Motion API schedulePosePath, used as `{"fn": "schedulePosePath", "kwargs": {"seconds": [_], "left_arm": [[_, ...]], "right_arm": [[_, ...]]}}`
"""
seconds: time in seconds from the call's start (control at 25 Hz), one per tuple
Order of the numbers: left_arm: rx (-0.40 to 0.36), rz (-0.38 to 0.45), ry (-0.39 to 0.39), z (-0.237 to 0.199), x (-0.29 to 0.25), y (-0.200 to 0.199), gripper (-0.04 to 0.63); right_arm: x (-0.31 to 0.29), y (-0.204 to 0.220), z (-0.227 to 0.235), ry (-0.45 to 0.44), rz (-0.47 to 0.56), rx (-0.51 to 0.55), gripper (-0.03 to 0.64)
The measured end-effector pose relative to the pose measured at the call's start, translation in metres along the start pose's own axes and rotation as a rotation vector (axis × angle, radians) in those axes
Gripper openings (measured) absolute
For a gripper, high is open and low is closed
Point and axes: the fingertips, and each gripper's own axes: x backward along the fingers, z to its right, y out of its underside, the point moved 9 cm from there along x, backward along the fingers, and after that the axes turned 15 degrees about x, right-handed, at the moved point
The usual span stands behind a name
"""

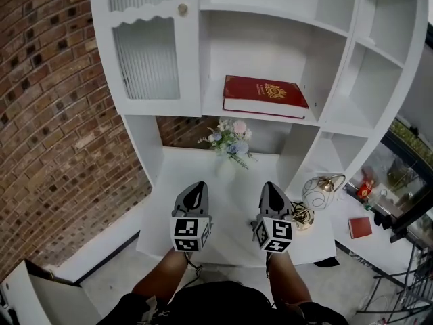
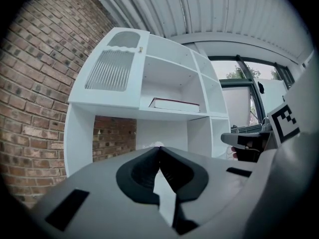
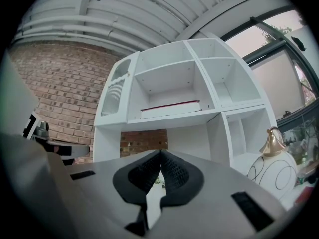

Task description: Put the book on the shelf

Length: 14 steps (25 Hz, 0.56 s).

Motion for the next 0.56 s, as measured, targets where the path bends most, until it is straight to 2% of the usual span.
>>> {"fn": "schedulePosePath", "kwargs": {"seconds": [0.12, 0.32, 0.56], "left_arm": [[0.006, -0.007, 0.009, 0.006, 0.000, 0.002, 0.012], [0.016, -0.006, 0.022, 0.015, -0.002, 0.005, 0.012], [0.012, 0.003, 0.028, 0.025, -0.007, 0.004, 0.013]], "right_arm": [[0.003, 0.000, 0.002, 0.002, -0.008, 0.002, 0.014], [0.007, -0.010, -0.004, -0.014, 0.014, 0.065, 0.014], [0.006, -0.014, 0.001, -0.025, 0.022, 0.052, 0.014]]}}
